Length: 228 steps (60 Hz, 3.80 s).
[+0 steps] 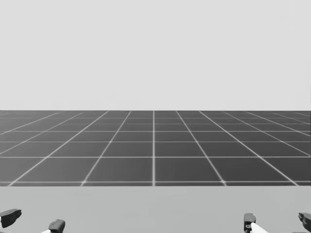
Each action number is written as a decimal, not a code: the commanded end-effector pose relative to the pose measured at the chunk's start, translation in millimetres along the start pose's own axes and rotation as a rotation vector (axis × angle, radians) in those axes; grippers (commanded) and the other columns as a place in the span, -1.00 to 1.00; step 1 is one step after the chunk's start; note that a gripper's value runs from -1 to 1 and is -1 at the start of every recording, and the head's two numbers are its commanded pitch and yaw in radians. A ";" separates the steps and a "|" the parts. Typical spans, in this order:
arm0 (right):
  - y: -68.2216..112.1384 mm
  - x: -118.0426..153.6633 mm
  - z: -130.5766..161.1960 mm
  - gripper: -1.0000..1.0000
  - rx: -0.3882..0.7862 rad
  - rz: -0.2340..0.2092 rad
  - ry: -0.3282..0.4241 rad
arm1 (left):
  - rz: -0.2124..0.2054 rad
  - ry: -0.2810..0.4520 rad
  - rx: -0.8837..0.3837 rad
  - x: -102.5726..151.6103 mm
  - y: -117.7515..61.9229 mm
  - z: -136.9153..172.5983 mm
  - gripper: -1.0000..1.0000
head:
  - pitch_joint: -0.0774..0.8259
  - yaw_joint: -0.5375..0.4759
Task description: Grasp the pudding box and hold it up.
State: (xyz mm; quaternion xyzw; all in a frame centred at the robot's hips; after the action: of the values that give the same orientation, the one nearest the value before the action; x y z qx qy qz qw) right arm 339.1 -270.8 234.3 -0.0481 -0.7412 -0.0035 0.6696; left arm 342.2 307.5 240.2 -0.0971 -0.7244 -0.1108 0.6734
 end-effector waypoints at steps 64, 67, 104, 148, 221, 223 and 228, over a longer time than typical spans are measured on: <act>0.2 4.1 1.6 -1.00 -0.015 0.023 -0.016 | -0.014 -0.035 0.010 9.3 1.0 4.8 -1.00 | 0.63 -0.13; 1.2 4.2 1.7 -1.00 -0.015 0.026 -0.018 | -0.011 -0.040 0.010 10.8 0.8 5.6 -1.00 | 0.68 -0.16; 18.3 37.0 52.2 -1.00 0.125 0.001 -0.052 | 0.022 -0.058 0.021 15.9 -0.9 8.6 -1.00 | 0.84 -0.27; 51.2 -9.3 183.2 -1.00 0.900 -0.054 0.105 | 0.009 -0.049 0.027 12.5 -0.5 6.2 -1.00 | 0.85 -0.30; 84.2 -69.5 97.6 -1.00 0.800 0.018 0.209 | -0.006 -0.060 0.032 13.2 0.3 6.5 -1.00 | 0.86 -0.32; 85.3 -70.5 96.1 -1.00 0.800 0.016 0.216 | -0.007 -0.061 0.032 13.3 0.0 6.6 -1.00 | 0.87 -0.32; 87.3 -71.7 94.1 -1.00 0.801 0.017 0.218 | -0.008 -0.061 0.033 13.3 -0.2 6.6 -1.00 | 0.87 -0.32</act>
State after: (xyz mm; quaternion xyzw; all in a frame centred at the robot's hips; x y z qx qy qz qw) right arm 253.3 -185.7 151.1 0.2083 -0.6138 0.2839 0.7065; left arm 335.2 309.6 252.8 -0.0873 -0.7462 -0.0976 0.6528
